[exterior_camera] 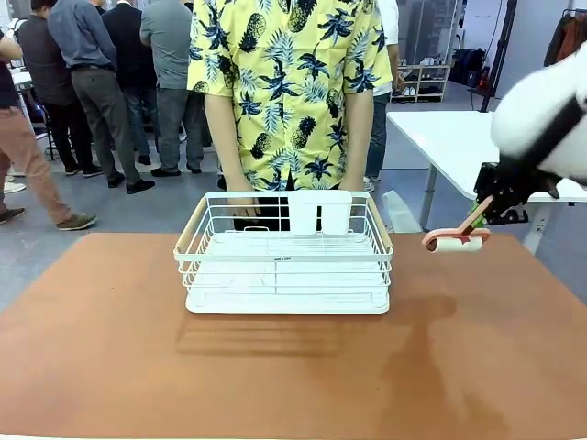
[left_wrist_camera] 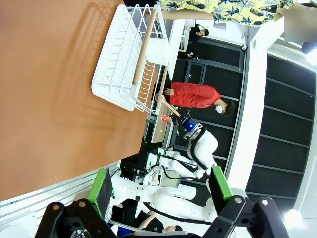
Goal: Clean the table.
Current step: Place the Lint Roller down when the Dish drying rack is positioned in the middle of the table.
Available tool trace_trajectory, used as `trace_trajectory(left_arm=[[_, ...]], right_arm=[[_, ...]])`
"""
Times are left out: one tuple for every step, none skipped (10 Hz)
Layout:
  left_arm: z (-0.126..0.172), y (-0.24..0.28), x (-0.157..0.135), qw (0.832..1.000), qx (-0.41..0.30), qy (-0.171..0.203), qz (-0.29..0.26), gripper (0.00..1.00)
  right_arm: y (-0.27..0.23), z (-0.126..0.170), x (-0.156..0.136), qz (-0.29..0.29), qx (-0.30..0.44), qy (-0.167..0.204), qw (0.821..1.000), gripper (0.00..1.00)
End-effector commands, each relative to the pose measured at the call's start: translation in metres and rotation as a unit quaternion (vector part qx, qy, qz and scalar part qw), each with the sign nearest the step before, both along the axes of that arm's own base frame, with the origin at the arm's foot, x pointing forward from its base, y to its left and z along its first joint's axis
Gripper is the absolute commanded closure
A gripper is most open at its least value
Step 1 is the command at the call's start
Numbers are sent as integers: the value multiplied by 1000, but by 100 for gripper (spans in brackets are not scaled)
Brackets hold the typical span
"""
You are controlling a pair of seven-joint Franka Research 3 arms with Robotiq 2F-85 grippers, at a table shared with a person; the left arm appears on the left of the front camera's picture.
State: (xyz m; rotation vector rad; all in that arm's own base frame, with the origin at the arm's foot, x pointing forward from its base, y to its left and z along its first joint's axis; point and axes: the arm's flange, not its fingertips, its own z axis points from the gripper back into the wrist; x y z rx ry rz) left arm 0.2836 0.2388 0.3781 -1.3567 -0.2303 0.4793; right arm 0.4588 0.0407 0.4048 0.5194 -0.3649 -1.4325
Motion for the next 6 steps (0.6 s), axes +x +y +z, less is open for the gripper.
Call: trace_trajectory(left_arm=[[1,1,-2,1000,-3,-5,2,0],[1,1,-2,1000,-3,-5,2,0],[1,1,-2,1000,-3,-5,2,0],[1,1,-2,1000,-3,-5,2,0],[1,1,-2,1000,-3,-5,2,0],[1,1,-2,1000,-3,-5,2,0]], right_arm=[[18,-31,-2,-74,-30,-71,994,79],[18,-43,2,-60,-31,-58,996,79],[15,-54,12,-47,-11,-41,998,79],[11,-60,20,-51,-3,-36,998,79],[6,-65,24,-62,-5,-35,997,79],[6,-69,27,-61,-5,-25,998,79]])
